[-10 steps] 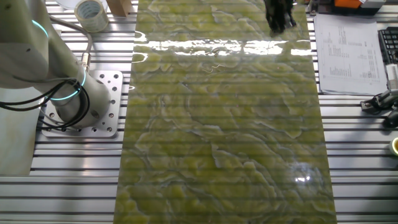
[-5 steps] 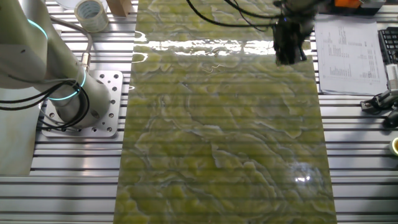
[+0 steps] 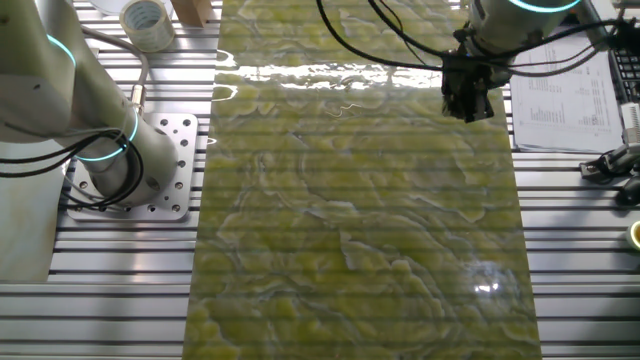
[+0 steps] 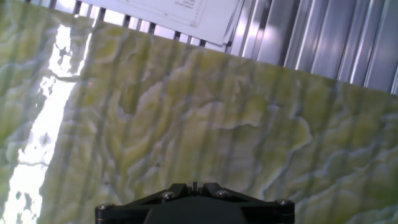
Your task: Scrub the table with a brush
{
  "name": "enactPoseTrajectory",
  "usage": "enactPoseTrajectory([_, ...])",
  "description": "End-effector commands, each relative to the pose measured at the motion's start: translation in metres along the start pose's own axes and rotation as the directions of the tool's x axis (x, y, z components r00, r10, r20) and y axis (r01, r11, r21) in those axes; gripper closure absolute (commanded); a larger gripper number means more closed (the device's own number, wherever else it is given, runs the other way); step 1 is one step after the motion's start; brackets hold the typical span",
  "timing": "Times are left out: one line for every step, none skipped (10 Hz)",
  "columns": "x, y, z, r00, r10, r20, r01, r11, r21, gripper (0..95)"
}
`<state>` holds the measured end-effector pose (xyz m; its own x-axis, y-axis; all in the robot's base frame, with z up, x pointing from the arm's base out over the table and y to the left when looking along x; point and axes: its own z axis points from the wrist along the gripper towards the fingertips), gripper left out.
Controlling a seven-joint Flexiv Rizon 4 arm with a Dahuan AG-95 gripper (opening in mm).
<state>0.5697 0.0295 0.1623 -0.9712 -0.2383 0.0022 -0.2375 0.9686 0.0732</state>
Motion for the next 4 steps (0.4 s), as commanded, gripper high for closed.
enactPoseTrajectory([0.0020,0.0006,-0.0007,0.999,0.022,0.030,-0.023,0.999,0.027,95.0])
enactPoseTrajectory([0.0020,0.0007,-0.0011,0.999,0.016,0.036,-0.017,0.999,0.028,95.0])
enactPoseTrajectory([0.0020,0.0007,-0.0012,0.999,0.014,0.036,-0.015,1.000,0.028,95.0])
enactPoseTrajectory([0.0020,0.0007,-0.0012,0.999,0.011,0.035,-0.012,1.000,0.028,95.0])
